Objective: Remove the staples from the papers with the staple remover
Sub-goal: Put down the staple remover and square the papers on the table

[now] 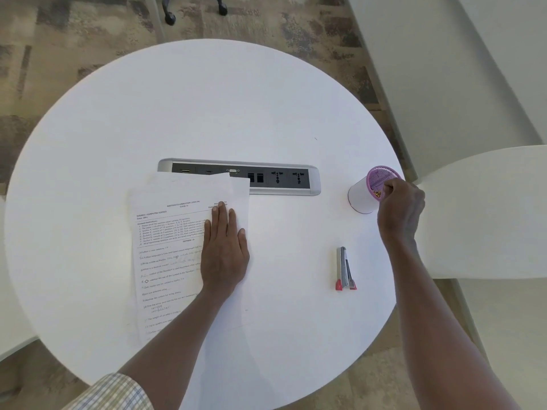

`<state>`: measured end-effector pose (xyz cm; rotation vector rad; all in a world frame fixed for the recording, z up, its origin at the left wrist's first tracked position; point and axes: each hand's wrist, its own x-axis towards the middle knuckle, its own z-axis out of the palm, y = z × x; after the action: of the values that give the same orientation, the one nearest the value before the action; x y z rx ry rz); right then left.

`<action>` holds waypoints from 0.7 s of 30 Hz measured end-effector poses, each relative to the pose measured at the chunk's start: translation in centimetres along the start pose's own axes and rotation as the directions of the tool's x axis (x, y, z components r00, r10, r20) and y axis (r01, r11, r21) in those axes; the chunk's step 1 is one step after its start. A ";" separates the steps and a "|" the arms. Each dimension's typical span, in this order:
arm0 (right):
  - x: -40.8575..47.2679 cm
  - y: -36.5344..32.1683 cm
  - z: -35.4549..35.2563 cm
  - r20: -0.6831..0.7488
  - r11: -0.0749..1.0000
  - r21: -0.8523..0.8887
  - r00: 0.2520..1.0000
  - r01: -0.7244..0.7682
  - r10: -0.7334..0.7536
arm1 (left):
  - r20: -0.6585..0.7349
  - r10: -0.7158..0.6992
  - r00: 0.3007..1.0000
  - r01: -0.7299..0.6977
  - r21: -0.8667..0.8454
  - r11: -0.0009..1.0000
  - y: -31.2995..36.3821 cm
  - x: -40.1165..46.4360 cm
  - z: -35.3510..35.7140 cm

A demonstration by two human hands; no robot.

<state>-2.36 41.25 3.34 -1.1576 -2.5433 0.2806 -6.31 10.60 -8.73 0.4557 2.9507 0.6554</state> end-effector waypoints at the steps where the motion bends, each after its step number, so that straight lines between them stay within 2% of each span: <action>1: 0.1 0.0 0.0 0.015 1.000 -0.027 1.000 0.013 -0.013 | 0.000 0.002 1.000 -0.002 0.000 1.000 0.0 0.0 0.0; 5: 0.3 0.3 -0.1 0.045 0.997 -0.070 0.999 0.020 -0.017 | 0.000 0.000 1.000 0.000 -0.002 1.000 0.1 0.0 -0.1; 9: 0.2 0.6 0.2 -0.010 0.999 0.031 1.000 -0.008 0.008 | -0.007 0.002 1.000 -0.003 -0.015 1.000 0.1 -0.1 -0.1; 15: 0.2 0.2 -0.3 -0.047 0.999 0.047 0.999 -0.006 0.008 | -0.008 0.004 1.000 -0.004 -0.019 1.000 0.0 0.0 0.1; 21: -3.3 -2.1 0.6 -0.063 0.989 0.120 0.995 0.083 -0.076 | -0.003 0.006 1.000 -0.006 -0.021 1.000 -0.1 0.0 0.0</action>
<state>-2.01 37.37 2.71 -1.0021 -2.4774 0.3718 -6.33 10.52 -8.79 0.4625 2.9431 0.6878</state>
